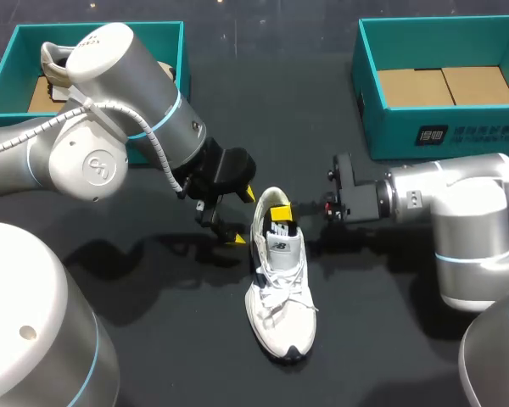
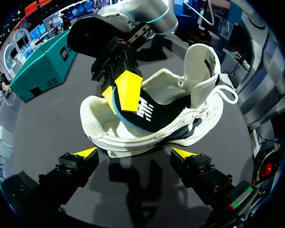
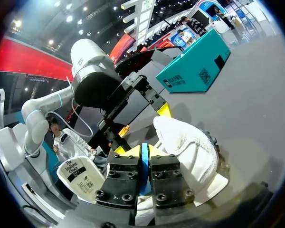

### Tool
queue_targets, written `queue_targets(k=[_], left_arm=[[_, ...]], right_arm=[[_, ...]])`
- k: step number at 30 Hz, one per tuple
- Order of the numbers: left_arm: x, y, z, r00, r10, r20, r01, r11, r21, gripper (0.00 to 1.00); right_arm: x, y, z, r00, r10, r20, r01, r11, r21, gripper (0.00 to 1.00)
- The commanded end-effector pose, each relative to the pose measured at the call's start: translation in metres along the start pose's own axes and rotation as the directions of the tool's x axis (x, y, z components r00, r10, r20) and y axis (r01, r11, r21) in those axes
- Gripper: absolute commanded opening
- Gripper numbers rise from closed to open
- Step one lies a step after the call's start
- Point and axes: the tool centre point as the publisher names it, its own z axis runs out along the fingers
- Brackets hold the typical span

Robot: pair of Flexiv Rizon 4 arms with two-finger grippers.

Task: Take the shoe out of the shoebox, open the shoe tongue, remove and reinsert the insole, then place the shoe into the shoebox

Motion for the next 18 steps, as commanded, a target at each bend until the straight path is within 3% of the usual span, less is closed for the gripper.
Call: queue_targets(k=[1, 10, 14, 18], left_arm=[[0.0, 0.0, 0.001, 1.0, 0.0, 0.0, 0.0, 1.0, -0.001, 1.0], [0.0, 0.0, 0.001, 1.0, 0.0, 0.0, 0.0, 1.0, -0.001, 1.0], [0.0, 0.0, 0.001, 1.0, 0.0, 0.0, 0.0, 1.0, -0.001, 1.0], [0.0, 0.0, 0.001, 1.0, 0.0, 0.0, 0.0, 1.0, -0.001, 1.0]], right_arm=[[0.007, 0.002, 0.0, 1.0, -0.016, 0.023, 0.016, 1.0, 0.013, 0.29], [0.011, 0.019, -0.001, 0.998, -0.053, 0.04, 0.051, 0.998, 0.04, 0.27], [0.01, 0.023, 0.002, 0.998, -0.054, 0.039, 0.052, 0.997, 0.056, 0.0], [0.007, 0.022, 0.006, 0.998, -0.048, 0.032, 0.046, 0.997, 0.062, 0.0]])
